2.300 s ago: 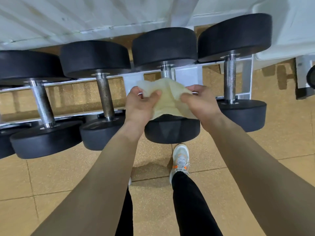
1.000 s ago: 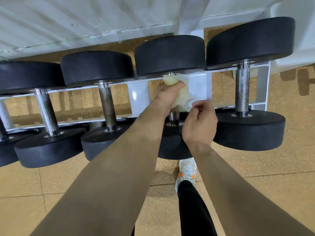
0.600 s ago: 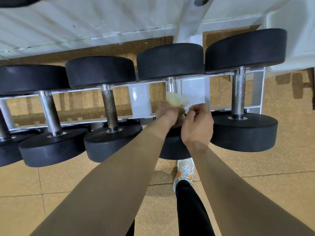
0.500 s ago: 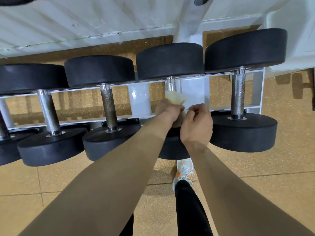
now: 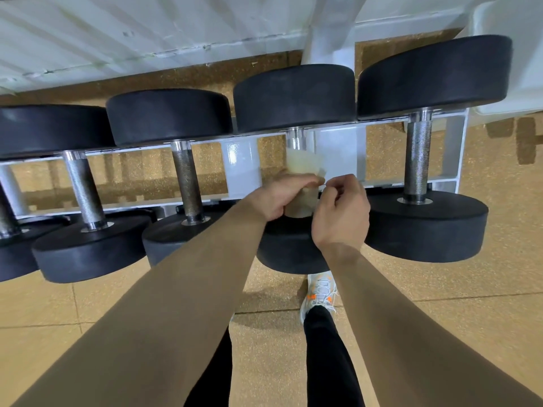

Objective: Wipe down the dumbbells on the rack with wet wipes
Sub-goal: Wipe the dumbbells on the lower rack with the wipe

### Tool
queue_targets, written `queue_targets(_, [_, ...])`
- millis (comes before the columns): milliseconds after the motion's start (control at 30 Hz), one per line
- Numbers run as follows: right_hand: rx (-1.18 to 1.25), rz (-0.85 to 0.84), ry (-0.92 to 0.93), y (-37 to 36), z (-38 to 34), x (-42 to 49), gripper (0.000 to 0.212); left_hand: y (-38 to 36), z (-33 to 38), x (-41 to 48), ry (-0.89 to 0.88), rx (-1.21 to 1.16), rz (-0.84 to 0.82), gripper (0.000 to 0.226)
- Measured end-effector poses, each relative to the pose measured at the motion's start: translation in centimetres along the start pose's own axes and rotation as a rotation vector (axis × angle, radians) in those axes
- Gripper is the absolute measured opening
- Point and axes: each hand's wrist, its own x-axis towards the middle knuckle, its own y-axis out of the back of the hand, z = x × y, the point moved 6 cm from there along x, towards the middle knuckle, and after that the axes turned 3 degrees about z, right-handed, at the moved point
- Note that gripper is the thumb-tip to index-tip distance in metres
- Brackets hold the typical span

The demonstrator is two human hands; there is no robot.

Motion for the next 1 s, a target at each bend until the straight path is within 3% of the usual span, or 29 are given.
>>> queue_targets(133, [-0.002, 0.008, -0.003, 0.1, 0.0, 0.2, 0.015, -0.3, 1.7, -0.4, 0.061, 0.097, 0.431, 0.035])
queue_targets(233, [0.004, 0.016, -0.005, 0.0, 0.3, 0.2, 0.017, 0.1, 5.6, 0.4, -0.028, 0.098, 0.552, 0.025])
queue_targets(300, [0.004, 0.022, 0.007, 0.0, 0.3, 0.3, 0.019, 0.5, 6.9, 1.3, -0.128, 0.011, 0.492, 0.034])
queue_targets(400, [0.005, 0.011, 0.012, 0.1, 0.1, 0.2, 0.024, 0.4, 5.2, 1.5, -0.094, -0.213, 0.120, 0.061])
queue_targets(467, [0.000, 0.004, 0.024, 0.0, -0.1, 0.1, 0.029, 0.2, 3.8, 1.4, -0.025, -0.212, -0.072, 0.040])
queue_targets(533, [-0.011, -0.006, 0.020, -0.1, -0.2, 0.1, 0.029, 0.3, 2.2, 0.8, 0.045, -0.161, -0.152, 0.017])
queue_targets(600, [-0.020, -0.019, 0.009, -0.1, -0.1, 0.1, 0.022, 0.3, 0.6, 0.2, 0.043, -0.075, -0.176, 0.017])
queue_targets(667, [-0.023, -0.016, 0.003, -0.1, -0.1, 0.2, 0.017, 0.2, -0.2, 0.4, -0.001, -0.010, -0.048, 0.032])
queue_targets(733, [-0.017, -0.006, 0.014, -0.1, -0.1, 0.2, 0.016, 0.0, 0.0, 0.6, -0.001, 0.020, 0.189, 0.046])
queue_targets(833, [-0.010, 0.005, 0.020, 0.0, -0.1, 0.2, 0.016, -0.3, 2.0, 0.0, 0.045, 0.042, 0.444, 0.035])
queue_targets(933, [0.010, 0.014, 0.018, -0.1, 0.1, 0.2, 0.022, -0.3, 4.8, 0.8, -0.031, -0.038, 0.523, 0.020])
queue_targets(1000, [0.019, 0.022, 0.019, -0.1, 0.0, 0.1, 0.028, 0.4, 6.1, 1.5, -0.135, -0.077, 0.506, 0.024])
